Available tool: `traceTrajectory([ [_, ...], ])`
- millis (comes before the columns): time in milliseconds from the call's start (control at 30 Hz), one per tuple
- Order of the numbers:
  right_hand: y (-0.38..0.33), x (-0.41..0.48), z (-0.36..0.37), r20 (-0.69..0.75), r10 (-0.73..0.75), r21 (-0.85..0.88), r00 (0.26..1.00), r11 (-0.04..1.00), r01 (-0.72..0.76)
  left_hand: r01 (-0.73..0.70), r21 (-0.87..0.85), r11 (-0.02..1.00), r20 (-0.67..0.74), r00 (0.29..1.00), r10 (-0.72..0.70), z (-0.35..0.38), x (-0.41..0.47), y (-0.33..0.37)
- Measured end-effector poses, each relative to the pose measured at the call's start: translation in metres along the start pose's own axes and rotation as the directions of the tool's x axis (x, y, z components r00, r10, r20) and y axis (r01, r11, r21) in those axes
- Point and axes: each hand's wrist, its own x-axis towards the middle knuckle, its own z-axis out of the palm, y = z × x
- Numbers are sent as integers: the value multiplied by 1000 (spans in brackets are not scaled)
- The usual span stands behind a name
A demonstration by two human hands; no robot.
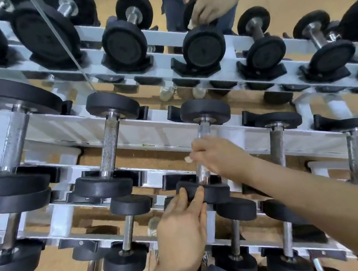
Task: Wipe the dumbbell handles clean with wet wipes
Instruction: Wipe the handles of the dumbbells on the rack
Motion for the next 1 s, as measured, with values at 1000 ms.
traceTrajectory([
  [1000,-9,-26,6,269,47,499,962,848,-180,-72,-46,996,70,995,75,-12,2,-29],
])
